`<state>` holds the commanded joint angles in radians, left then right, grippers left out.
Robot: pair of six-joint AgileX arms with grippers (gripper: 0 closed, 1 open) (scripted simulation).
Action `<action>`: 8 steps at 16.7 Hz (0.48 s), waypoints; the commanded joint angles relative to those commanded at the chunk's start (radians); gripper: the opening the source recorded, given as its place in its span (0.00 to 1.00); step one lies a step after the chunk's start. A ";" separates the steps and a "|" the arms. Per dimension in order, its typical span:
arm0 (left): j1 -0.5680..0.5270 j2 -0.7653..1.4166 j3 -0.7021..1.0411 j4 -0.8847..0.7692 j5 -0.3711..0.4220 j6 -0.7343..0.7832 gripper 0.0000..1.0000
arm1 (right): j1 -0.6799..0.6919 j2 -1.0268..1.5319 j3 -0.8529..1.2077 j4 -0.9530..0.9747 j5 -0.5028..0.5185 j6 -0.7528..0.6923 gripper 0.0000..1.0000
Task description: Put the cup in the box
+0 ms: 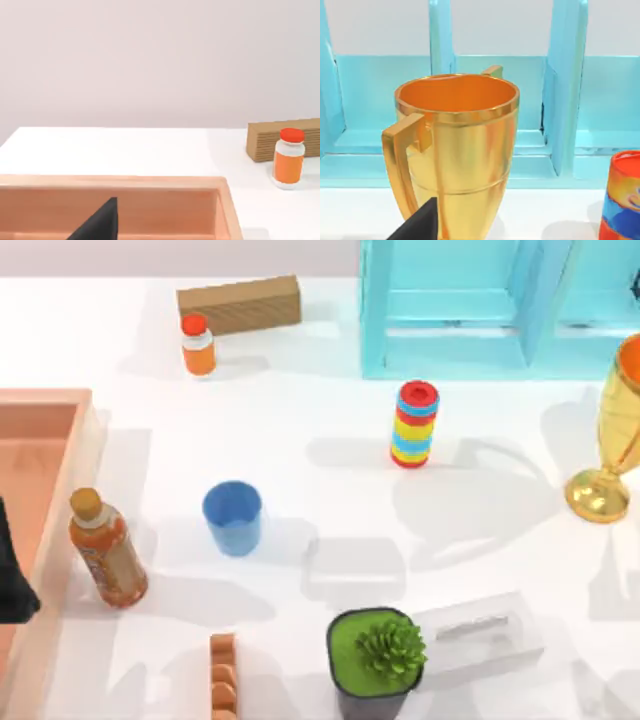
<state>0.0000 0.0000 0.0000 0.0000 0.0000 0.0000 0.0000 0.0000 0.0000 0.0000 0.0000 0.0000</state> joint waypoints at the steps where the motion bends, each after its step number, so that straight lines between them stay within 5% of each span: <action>1: 0.000 0.000 0.000 0.000 0.000 0.000 1.00 | 0.000 0.000 0.000 0.000 0.000 0.000 1.00; 8: -0.069 0.200 0.180 -0.170 -0.002 -0.063 1.00 | 0.000 0.000 0.000 0.000 0.000 0.000 1.00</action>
<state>-0.0690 0.1999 0.1803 -0.1695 -0.0022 -0.0631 0.0000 0.0000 0.0000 0.0000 0.0000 0.0000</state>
